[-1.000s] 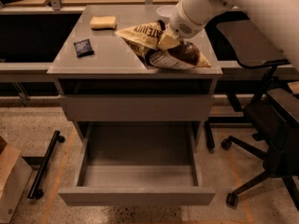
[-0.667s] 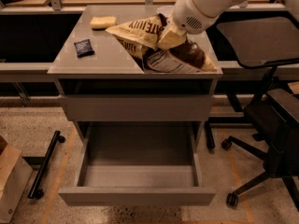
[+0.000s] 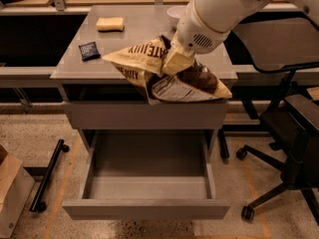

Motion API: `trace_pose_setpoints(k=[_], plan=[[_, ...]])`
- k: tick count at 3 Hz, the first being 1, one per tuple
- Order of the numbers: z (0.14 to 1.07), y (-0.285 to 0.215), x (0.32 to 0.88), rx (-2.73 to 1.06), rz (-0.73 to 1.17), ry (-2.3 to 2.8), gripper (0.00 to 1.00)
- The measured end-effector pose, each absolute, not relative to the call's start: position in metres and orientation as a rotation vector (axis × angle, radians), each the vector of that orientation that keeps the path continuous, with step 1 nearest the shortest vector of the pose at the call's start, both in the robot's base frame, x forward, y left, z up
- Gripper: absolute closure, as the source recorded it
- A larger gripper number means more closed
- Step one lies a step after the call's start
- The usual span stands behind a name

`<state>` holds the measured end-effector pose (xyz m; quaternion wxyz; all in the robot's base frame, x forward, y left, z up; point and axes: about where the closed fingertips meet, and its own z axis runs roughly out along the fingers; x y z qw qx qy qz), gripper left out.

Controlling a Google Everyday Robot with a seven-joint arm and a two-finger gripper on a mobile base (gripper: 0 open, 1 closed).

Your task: Place brown chip bag into middle drawer

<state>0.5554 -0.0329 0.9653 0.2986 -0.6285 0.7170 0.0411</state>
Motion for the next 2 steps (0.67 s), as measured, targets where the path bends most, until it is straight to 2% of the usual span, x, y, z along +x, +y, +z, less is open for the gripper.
trace_pose_setpoints(k=[2], plan=[[0.864,-0.019,0.577,-1.785,0.165,1.955,1.00]])
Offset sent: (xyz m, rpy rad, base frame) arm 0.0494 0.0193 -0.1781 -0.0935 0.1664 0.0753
